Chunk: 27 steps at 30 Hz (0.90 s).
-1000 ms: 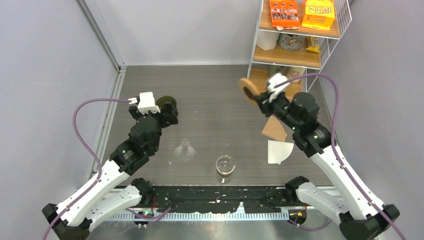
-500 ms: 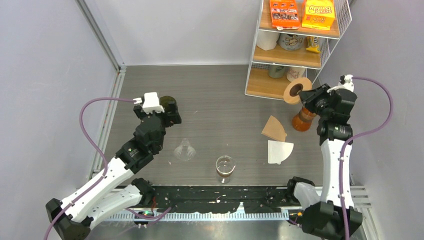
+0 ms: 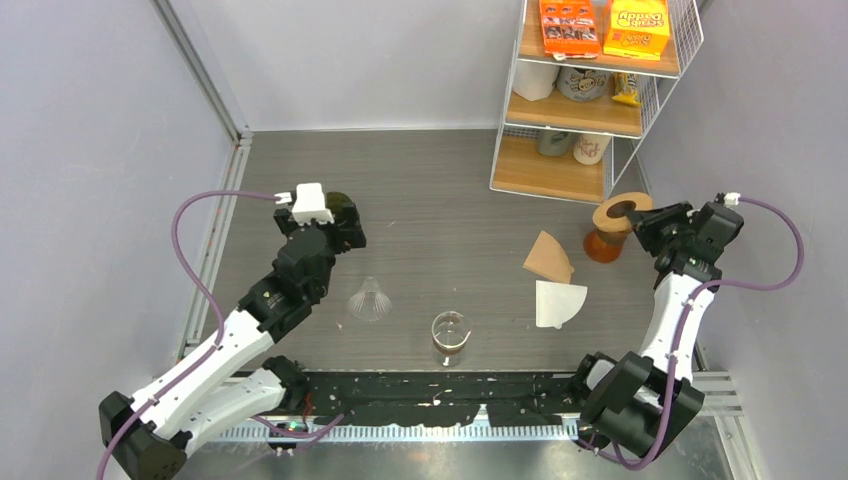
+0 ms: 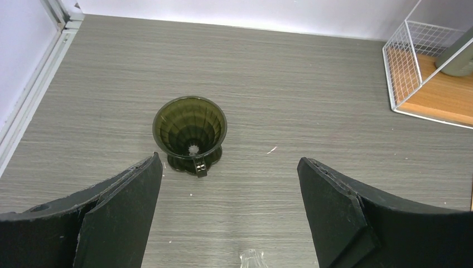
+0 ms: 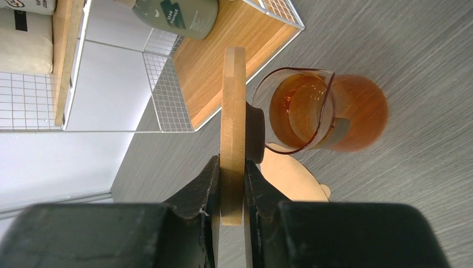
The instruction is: Place the coffee filter in the dripper
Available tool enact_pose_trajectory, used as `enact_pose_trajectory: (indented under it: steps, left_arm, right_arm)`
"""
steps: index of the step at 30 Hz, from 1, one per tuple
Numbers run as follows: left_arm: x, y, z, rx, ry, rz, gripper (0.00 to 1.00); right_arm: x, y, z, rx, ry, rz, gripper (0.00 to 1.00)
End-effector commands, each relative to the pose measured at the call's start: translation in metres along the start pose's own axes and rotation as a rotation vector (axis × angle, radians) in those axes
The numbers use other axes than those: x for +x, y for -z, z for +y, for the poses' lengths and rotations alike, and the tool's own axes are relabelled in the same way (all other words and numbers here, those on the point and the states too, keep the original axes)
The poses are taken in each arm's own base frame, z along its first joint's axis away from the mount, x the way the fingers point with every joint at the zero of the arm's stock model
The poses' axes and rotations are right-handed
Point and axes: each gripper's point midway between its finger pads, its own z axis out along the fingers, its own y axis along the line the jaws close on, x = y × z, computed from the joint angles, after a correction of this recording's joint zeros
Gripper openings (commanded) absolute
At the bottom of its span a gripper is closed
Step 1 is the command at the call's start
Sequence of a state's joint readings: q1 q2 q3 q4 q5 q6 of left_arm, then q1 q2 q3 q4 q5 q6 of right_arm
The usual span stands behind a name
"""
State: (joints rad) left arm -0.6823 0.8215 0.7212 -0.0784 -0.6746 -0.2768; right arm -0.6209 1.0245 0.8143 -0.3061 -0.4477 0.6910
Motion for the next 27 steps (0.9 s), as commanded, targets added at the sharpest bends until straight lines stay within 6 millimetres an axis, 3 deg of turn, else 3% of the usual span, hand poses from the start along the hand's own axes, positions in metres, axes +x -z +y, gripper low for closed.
enact_pose_trajectory:
  steps: [1,6,16,27]
  left_arm:
    - [-0.015,-0.003,-0.005,0.018,0.024,-0.033,1.0]
    - [-0.014,-0.003,-0.01,0.047,0.025,-0.032,1.0]
    - [-0.014,-0.004,-0.005,0.032,0.025,-0.037,1.0]
    - [-0.011,-0.007,-0.009,0.058,0.024,-0.025,0.99]
  right_arm:
    - [-0.019,-0.002,0.021,-0.111,0.05,-0.061,0.09]
    - [-0.025,-0.008,0.025,-0.152,0.053,-0.068,0.1]
    - [-0.018,-0.024,0.003,-0.108,0.028,-0.041,0.1]
    - [-0.014,-0.031,-0.004,-0.109,0.016,-0.036,0.15]
